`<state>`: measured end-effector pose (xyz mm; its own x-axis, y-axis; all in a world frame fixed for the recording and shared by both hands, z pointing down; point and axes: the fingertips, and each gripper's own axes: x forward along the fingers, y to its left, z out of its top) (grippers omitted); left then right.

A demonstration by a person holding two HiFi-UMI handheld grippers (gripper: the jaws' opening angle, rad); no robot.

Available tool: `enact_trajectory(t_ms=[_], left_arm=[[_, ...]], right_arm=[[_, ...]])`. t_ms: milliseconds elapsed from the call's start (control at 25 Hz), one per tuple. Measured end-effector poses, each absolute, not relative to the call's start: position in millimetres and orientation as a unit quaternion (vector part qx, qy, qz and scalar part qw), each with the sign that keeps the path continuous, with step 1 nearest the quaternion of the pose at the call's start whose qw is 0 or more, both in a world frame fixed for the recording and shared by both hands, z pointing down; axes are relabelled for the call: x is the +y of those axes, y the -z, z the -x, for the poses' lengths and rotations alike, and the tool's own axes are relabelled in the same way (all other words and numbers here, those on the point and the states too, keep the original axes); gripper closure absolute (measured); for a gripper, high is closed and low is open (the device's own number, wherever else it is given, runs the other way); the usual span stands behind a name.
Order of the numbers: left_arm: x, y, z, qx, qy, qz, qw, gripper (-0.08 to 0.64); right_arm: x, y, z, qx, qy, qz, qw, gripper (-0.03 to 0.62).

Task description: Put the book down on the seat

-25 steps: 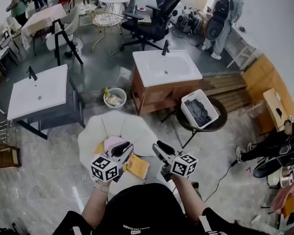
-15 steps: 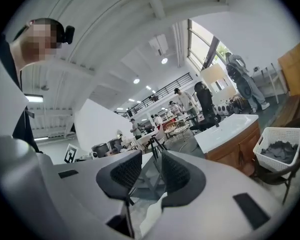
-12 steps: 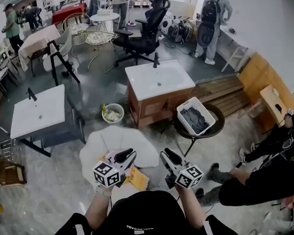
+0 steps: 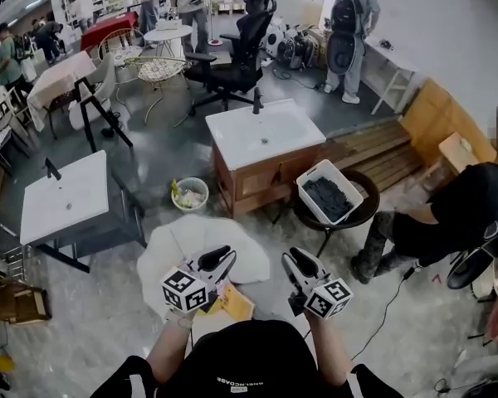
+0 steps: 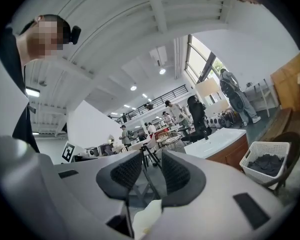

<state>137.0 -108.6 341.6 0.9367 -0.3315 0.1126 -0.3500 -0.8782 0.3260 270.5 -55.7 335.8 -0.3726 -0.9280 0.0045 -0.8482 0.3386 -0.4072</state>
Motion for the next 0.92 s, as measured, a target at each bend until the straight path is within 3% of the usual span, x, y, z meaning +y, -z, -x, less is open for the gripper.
enact_trajectory(t_ms=[920], left_arm=[[-91,-355,-158,-0.155,-0.042,-0.968,0.191,0.472]], right_arm=[[-37,-349,-289,0.789,0.199,0.57,0.114,0.454]])
